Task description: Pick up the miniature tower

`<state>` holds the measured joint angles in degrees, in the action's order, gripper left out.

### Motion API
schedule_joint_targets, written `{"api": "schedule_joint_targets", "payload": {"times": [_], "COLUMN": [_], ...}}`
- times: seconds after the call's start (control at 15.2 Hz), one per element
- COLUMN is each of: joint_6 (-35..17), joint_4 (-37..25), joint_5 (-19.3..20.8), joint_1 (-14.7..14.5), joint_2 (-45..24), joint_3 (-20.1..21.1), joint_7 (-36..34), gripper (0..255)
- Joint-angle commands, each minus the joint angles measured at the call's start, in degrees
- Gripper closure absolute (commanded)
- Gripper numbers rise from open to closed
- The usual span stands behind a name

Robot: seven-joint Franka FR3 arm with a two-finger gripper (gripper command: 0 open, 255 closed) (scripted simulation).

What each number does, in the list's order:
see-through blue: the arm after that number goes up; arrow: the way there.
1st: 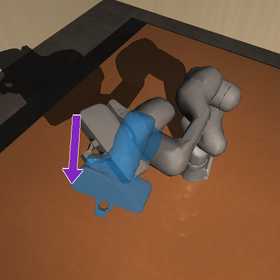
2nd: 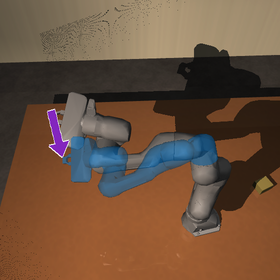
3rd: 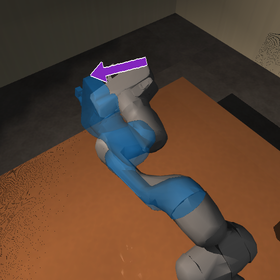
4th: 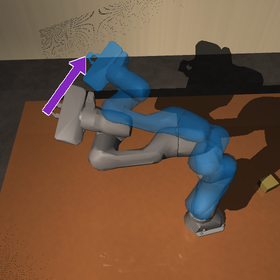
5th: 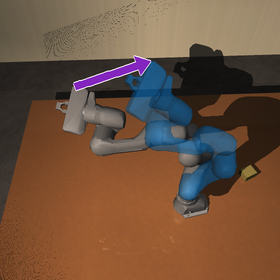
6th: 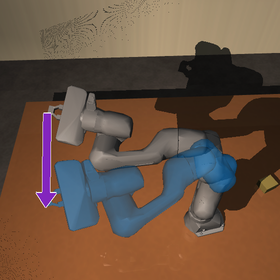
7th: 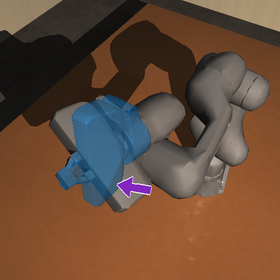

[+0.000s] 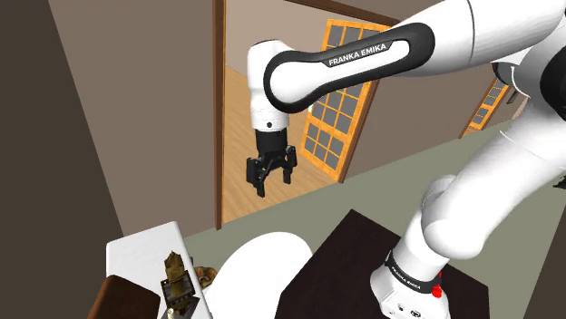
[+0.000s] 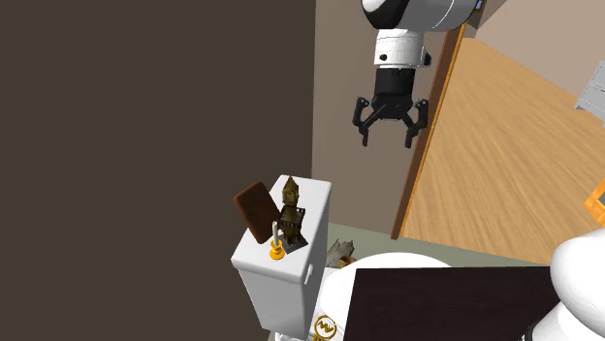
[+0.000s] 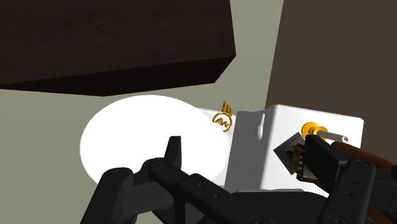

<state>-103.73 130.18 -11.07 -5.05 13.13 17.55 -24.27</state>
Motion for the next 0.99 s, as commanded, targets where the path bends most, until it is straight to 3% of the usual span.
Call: {"api": "schedule_joint_targets", "payload": {"times": [0.0,0.46,0.92], "joint_6": [-1.6,-5.4,-5.8], "joint_4": [-2.7,-13.9,-28.9], "joint_5": [0.1,2.4,5.8], "joint_1": [-0.4,-2.8,-7.1], "joint_2": [-4.6,-21.0,-37.7], "joint_3": [1.2,4.0,4.4], "joint_7": [-2.0,-8.6,-14.4], "gripper": [0,0,0]}}
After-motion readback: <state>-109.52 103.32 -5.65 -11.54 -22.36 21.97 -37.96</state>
